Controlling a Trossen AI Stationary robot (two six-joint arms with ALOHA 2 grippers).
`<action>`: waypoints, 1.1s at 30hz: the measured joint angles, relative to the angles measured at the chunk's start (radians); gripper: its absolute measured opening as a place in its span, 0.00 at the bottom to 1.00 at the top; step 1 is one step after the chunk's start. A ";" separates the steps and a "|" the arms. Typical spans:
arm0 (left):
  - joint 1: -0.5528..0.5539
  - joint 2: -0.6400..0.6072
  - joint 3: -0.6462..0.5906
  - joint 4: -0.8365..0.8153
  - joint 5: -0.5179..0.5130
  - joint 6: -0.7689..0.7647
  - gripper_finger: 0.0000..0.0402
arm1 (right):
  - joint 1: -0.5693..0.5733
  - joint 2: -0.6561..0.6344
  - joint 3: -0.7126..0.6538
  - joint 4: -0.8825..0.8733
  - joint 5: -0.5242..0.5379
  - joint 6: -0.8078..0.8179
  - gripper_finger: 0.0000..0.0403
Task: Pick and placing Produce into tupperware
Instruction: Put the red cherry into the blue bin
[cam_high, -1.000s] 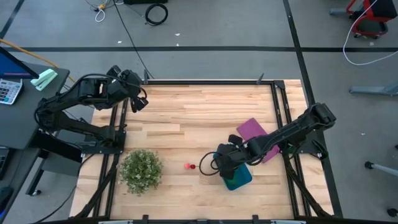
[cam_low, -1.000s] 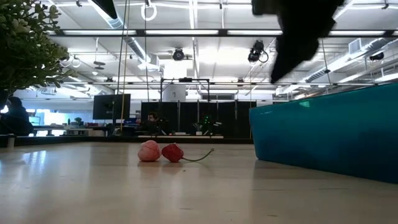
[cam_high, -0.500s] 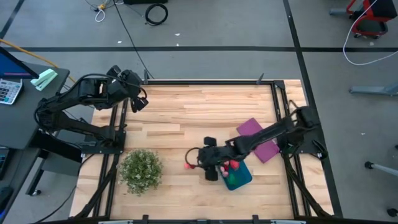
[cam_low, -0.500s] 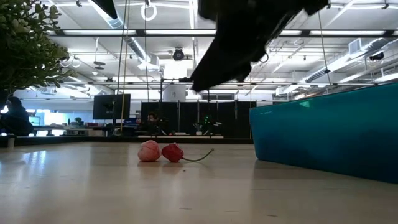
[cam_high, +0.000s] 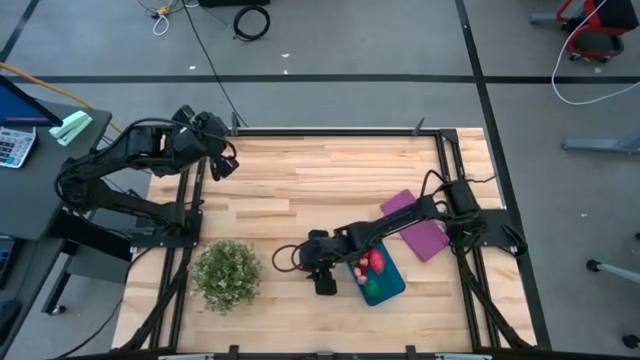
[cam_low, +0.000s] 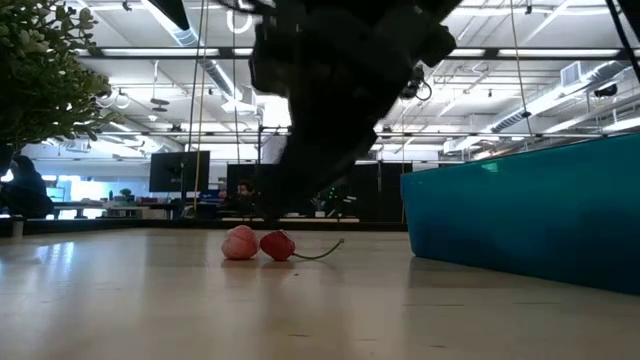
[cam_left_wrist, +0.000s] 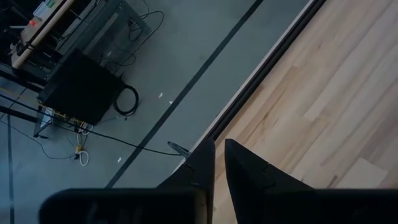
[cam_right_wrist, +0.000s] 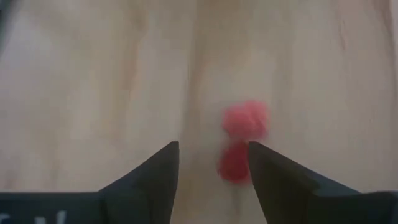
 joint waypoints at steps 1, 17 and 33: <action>0.000 0.000 0.000 0.000 0.000 0.000 0.11 | -0.004 0.008 0.017 -0.045 -0.001 0.004 0.49; 0.000 0.000 0.000 0.004 0.000 0.000 0.10 | -0.020 0.043 0.047 -0.112 -0.011 0.019 0.49; 0.000 0.000 0.000 0.005 0.000 0.000 0.10 | -0.025 0.074 0.048 -0.088 0.028 -0.041 0.37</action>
